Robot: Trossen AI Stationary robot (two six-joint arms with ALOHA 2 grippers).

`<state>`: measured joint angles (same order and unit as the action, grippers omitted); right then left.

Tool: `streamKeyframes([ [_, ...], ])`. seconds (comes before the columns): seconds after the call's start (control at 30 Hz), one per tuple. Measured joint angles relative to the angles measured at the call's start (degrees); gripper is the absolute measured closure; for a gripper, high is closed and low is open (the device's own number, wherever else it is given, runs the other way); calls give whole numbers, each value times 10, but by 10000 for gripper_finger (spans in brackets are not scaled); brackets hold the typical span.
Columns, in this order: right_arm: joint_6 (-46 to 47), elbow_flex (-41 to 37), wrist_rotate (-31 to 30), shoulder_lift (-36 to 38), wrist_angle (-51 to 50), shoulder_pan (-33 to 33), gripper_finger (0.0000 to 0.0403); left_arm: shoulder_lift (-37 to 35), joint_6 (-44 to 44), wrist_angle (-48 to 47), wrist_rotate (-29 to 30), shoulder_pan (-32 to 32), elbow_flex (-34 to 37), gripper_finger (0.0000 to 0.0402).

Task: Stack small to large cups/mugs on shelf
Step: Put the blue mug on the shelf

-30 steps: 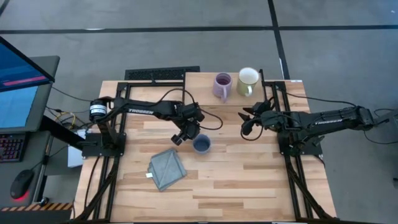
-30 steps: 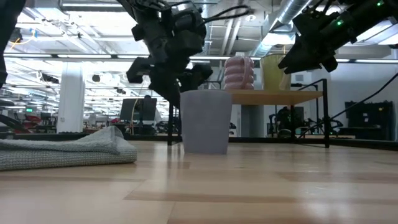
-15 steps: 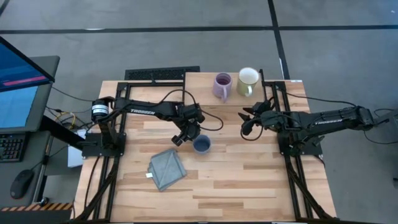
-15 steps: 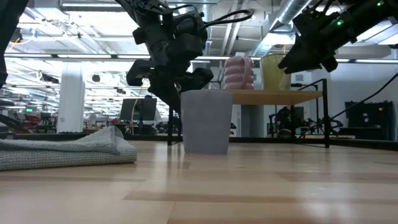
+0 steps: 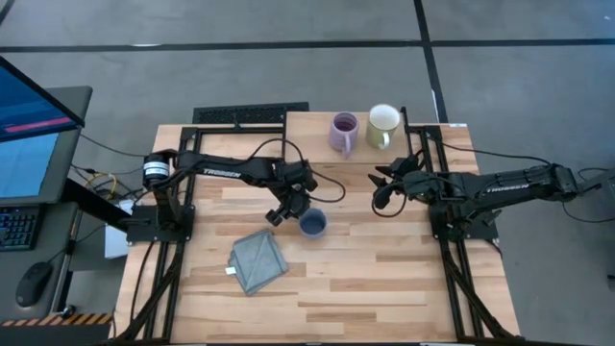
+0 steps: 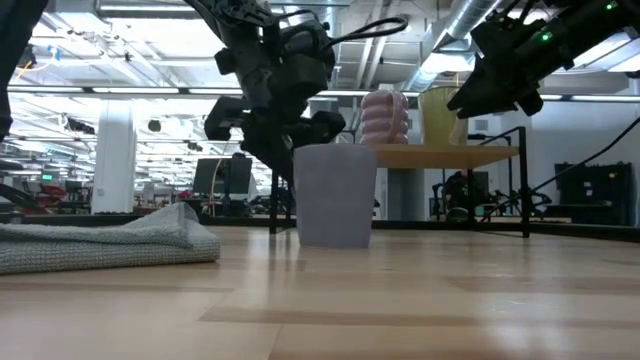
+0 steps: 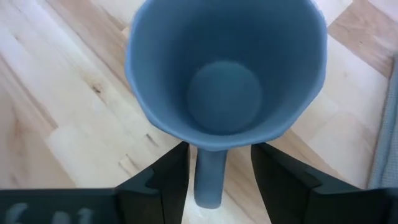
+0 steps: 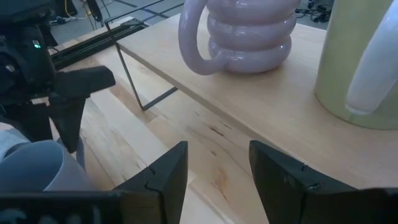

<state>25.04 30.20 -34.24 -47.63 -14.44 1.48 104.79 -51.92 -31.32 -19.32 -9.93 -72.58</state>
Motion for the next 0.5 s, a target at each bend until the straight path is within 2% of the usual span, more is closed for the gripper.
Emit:
streamKeyframes([
  [0.23,0,0,0,0,0,0,210,8,4,7,-10,0,0,271],
  [0.5,0,0,0,0,0,0,210,8,3,17,-11,0,0,287],
])
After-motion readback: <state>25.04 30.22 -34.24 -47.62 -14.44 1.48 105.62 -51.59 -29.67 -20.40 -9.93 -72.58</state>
